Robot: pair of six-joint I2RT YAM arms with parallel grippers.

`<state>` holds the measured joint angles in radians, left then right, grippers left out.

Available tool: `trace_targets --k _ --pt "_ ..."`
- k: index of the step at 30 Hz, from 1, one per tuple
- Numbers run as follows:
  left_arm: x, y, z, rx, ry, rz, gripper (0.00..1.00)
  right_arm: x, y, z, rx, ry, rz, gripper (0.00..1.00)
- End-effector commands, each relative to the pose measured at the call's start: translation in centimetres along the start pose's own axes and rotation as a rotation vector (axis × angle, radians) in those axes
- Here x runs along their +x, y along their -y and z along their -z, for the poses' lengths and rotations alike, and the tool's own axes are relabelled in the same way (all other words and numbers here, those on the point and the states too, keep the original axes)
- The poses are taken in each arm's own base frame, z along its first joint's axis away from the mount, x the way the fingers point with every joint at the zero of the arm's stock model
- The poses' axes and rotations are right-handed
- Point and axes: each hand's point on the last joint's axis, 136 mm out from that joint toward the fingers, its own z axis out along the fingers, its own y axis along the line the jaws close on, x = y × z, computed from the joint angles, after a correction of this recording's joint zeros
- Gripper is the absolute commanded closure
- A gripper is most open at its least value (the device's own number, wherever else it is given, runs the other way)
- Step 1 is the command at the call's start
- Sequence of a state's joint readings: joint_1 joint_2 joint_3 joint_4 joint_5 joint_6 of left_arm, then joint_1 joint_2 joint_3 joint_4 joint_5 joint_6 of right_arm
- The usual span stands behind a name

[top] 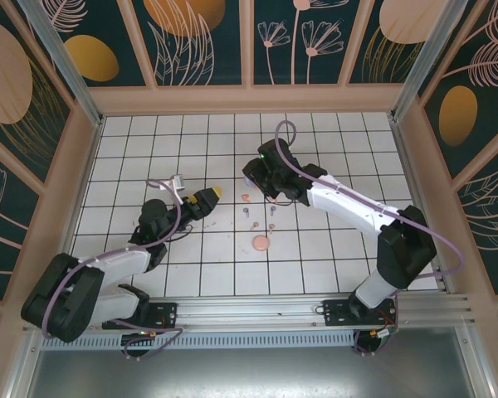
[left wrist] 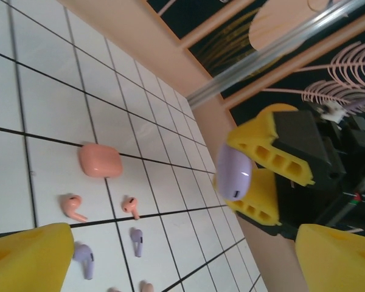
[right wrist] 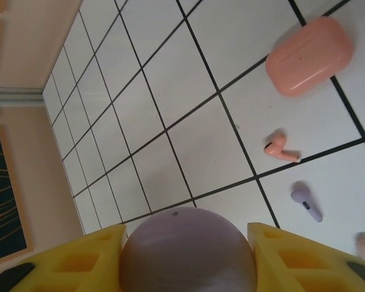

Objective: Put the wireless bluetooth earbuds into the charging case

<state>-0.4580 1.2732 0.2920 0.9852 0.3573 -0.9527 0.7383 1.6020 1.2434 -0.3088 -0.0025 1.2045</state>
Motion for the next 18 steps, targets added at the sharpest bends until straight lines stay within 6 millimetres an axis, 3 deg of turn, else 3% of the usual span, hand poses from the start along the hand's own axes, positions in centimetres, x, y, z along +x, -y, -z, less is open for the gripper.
trace_targets --k 1,10,18 --pt "-1.5 3.1 -1.4 0.101 0.063 -0.064 0.11 0.4 -2.1 -0.2 -0.069 -0.025 -0.052 0.61" --pt "0.1 3.6 -4.2 0.125 0.032 -0.099 0.36 1.1 -2.2 -0.8 -0.073 -0.039 -0.083 0.60" --pt "0.9 3.4 -5.9 0.126 0.021 -0.111 0.39 1.3 -2.6 -1.1 -0.083 -0.051 -0.085 0.60"
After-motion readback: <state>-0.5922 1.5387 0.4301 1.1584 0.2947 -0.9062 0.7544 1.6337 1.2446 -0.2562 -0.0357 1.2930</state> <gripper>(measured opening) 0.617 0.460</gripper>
